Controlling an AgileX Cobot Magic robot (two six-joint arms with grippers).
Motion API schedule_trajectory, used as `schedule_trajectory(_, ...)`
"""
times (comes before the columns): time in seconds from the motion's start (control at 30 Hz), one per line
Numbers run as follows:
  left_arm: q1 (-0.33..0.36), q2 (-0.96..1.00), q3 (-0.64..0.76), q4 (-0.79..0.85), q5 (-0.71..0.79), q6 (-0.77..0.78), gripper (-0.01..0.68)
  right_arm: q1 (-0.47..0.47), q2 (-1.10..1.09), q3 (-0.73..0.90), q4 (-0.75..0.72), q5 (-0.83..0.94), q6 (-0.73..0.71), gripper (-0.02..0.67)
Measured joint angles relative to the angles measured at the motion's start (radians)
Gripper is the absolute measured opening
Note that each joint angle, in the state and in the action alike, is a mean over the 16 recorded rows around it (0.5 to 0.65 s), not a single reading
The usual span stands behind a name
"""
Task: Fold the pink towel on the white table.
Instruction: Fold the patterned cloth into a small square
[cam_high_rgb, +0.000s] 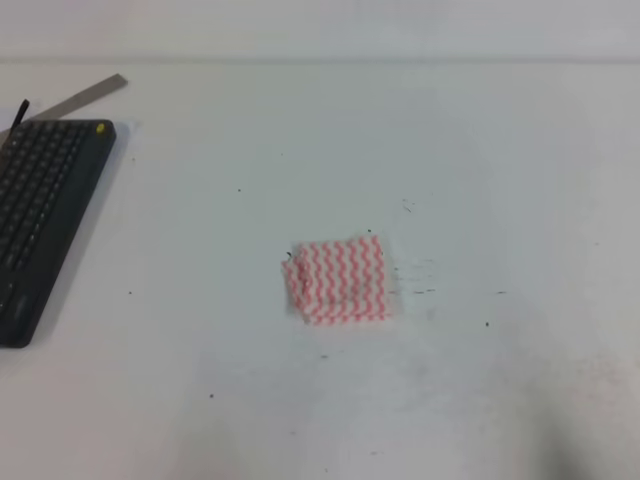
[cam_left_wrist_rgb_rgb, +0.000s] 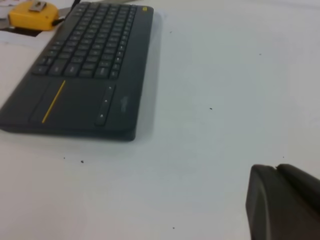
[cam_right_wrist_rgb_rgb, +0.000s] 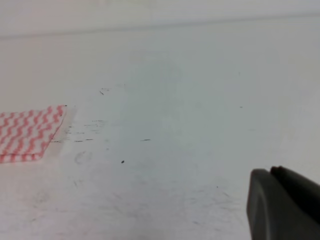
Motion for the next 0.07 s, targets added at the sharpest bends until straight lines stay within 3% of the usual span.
schedule_trajectory(0.07,0.003,-0.001,0.000,0.000,0.005,0.003,-0.003,0.000,0.000,0.000,0.000,0.000,0.000,-0.019)
